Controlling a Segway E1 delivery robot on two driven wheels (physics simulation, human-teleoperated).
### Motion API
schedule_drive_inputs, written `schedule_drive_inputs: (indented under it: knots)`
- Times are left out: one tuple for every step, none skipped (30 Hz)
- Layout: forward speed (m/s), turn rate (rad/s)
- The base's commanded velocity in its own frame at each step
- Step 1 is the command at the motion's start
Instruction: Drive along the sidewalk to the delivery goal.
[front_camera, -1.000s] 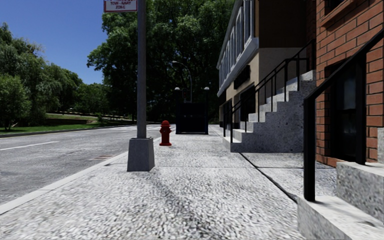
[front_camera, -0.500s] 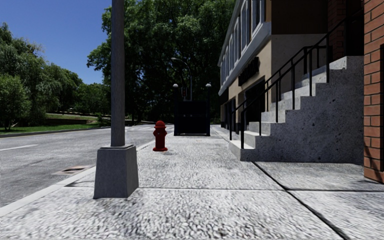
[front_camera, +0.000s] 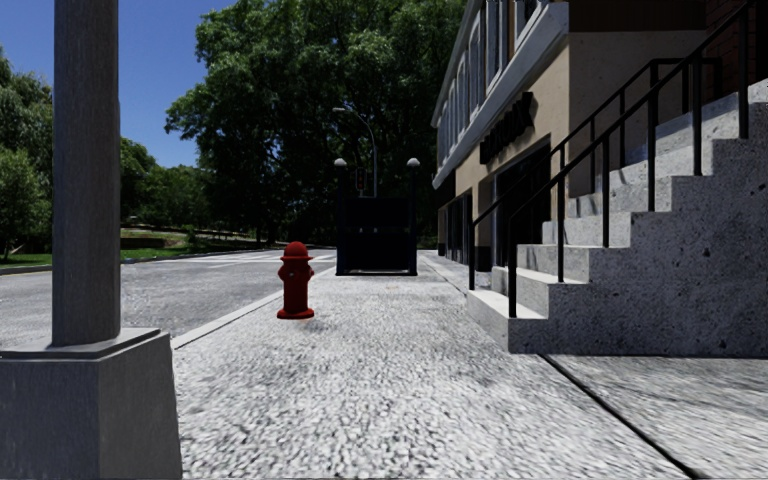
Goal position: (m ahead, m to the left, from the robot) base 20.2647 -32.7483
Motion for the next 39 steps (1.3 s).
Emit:
schedule_drive_inputs:
  knots:
    - [2.00, 0.00]
    - [2.00, 0.00]
    - [2.00, 0.00]
    - [2.00, 0.00]
    - [2.00, 0.00]
    - [2.00, 0.00]
    - [2.00, 0.00]
    - [2.00, 0.00]
    - [2.00, 0.00]
    - [2.00, 0.00]
    - [2.00, 0.00]
    - [2.00, 0.00]
    - [2.00, 0.00]
    - [2.00, 0.00]
    - [2.00, 0.00]
    - [2.00, 0.00]
    - [2.00, 0.00]
    - [2.00, 0.00]
    - [2.00, 0.00]
    - [2.00, 0.00]
    - [2.00, 0.00]
    - [2.00, 0.00]
    - [2.00, 0.00]
    - [2.00, 0.00]
    - [2.00, 0.00]
    - [2.00, 0.00]
    - [2.00, -0.45]
    - [2.00, -0.69]
    - [2.00, -0.83]
    - [2.00, -0.83]
    - [2.00, -0.87]
    - [2.00, -0.77]
    - [2.00, -0.01]
    - [2.00, 0.00]
    - [2.00, 0.00]
    - [2.00, 0.00]
    - [2.00, 0.00]
    - [2.00, 0.00]
    - [2.00, 0.00]
